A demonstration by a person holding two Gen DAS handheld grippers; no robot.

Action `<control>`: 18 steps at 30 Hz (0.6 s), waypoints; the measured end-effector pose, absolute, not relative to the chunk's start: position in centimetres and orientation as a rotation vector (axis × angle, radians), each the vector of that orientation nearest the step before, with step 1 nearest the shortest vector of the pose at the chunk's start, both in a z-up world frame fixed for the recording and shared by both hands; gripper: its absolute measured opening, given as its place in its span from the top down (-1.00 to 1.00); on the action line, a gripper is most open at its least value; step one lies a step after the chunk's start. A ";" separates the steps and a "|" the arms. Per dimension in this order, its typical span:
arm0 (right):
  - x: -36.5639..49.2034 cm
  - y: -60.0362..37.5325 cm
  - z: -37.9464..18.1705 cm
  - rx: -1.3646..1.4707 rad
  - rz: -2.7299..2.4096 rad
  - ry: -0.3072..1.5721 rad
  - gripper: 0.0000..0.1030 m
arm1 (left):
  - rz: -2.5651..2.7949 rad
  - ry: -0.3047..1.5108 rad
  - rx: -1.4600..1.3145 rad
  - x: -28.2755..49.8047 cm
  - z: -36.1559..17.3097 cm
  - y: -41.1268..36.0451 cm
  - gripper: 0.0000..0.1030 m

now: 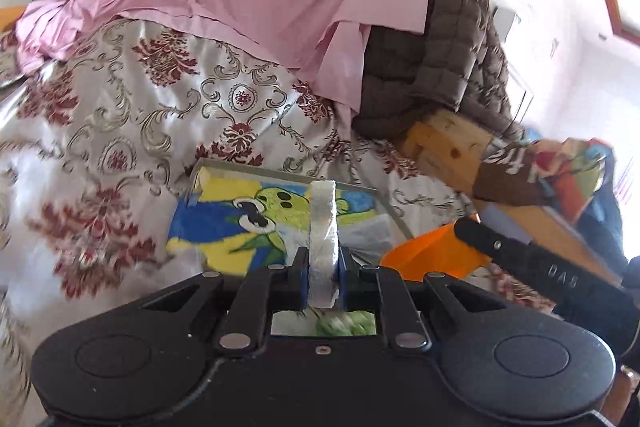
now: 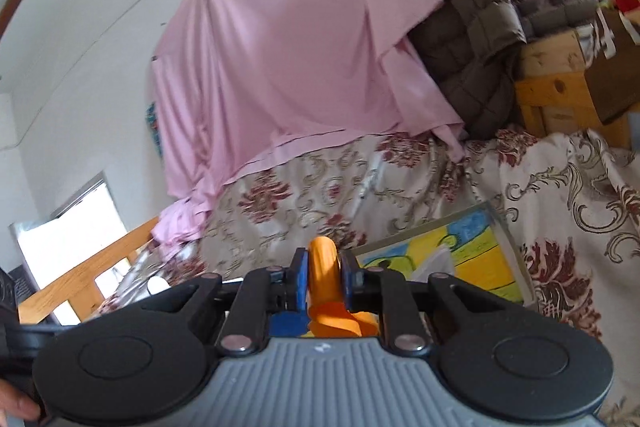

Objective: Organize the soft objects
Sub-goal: 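Carry the orange piece with the right tool while the left tool carries the cloth to the tray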

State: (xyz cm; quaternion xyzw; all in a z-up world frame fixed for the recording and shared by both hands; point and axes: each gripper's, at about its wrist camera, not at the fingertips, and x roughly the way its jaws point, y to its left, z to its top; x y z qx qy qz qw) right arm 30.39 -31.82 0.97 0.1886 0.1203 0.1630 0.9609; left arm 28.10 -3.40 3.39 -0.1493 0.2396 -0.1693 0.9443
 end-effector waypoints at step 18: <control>39.4 -36.0 -6.1 0.556 0.222 0.351 0.61 | -0.268 0.563 -0.083 41.8 -2.6 -10.8 0.71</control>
